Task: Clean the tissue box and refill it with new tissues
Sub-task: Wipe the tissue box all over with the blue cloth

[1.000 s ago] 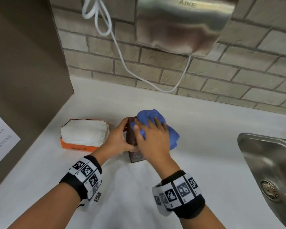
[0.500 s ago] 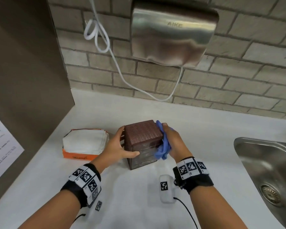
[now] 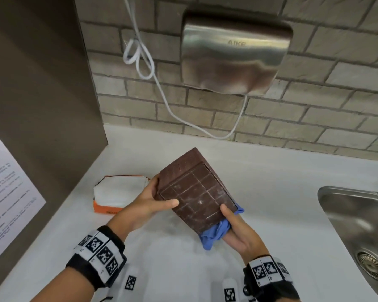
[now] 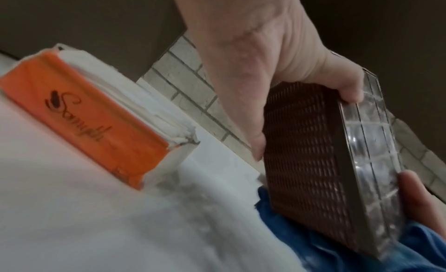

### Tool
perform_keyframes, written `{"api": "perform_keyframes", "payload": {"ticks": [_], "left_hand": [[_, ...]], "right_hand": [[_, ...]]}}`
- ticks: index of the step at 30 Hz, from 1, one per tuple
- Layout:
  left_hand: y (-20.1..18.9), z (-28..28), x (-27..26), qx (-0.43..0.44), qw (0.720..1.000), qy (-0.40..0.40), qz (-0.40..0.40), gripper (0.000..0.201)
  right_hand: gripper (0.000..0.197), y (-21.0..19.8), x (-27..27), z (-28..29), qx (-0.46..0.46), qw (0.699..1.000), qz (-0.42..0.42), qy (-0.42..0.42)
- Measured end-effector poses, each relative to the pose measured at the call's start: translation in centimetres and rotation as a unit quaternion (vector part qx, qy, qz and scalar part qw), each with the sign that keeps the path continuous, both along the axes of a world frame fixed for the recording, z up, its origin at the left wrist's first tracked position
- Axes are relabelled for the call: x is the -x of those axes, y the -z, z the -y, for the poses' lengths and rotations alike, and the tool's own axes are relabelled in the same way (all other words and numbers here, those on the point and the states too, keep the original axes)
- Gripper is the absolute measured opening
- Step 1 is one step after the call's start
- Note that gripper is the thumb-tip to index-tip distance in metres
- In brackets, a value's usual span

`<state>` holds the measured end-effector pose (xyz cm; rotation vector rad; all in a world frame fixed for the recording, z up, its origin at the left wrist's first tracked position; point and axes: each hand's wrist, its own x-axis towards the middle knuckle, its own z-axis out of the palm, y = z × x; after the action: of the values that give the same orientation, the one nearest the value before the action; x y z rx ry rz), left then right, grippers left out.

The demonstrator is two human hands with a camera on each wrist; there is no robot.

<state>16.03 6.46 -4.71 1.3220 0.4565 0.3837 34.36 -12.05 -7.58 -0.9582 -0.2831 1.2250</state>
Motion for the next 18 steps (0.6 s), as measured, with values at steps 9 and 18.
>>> {"api": "perform_keyframes", "payload": {"ticks": [9, 18], "left_hand": [[-0.4, -1.9, -0.7, -0.081, 0.991, 0.088, -0.066, 0.103], [2.8, -0.9, -1.8, -0.045, 0.997, 0.011, -0.062, 0.098]], "right_hand": [[0.016, -3.9, -3.5, -0.2, 0.084, 0.961, 0.259, -0.051], [0.080, -5.2, -4.4, -1.3, 0.121, 0.914, 0.386, 0.023]]}}
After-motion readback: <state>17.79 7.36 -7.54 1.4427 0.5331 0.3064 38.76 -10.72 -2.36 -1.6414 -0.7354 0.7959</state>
